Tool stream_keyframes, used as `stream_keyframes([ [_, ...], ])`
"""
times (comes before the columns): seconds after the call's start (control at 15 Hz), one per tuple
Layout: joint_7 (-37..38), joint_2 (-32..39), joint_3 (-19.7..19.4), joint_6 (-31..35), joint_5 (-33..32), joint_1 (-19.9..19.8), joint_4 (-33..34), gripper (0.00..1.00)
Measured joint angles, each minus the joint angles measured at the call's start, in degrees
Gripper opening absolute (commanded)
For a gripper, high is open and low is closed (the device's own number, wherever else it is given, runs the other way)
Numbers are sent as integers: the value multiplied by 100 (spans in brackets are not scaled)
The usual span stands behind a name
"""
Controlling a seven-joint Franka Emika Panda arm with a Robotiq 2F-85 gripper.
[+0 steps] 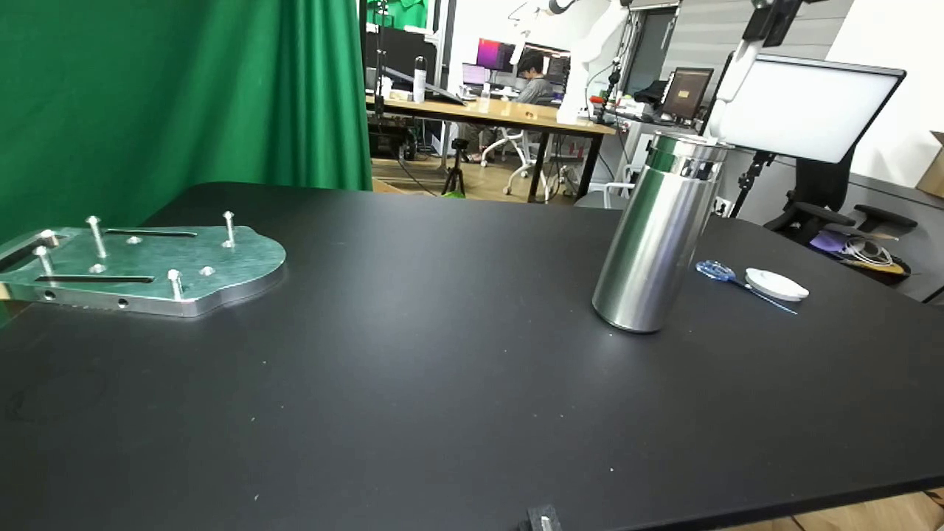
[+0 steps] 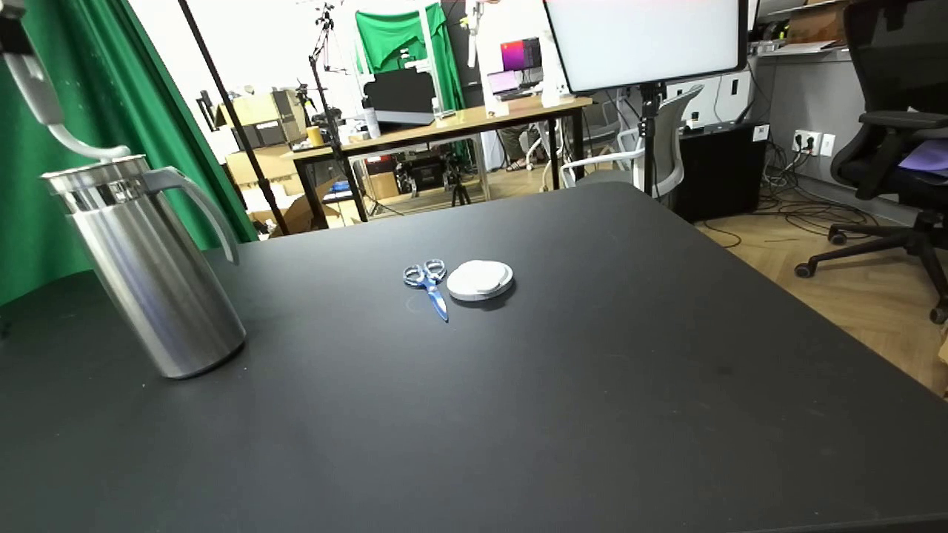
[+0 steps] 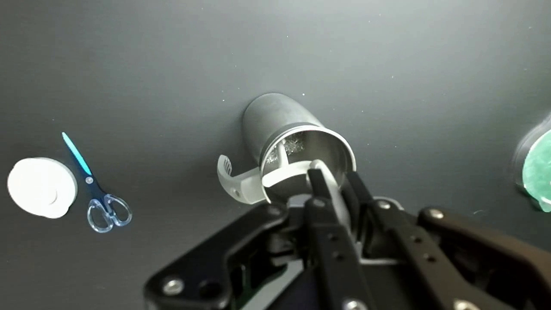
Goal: Use the brush to clean the insides of the silver bottle
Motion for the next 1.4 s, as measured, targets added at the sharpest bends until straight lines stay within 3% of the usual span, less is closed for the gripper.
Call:
stream_keyframes([
  [0.6,0,295,-10,75,4,7,-20,4],
  [1.4,3,-747,220,-320,0,167,252,4],
])
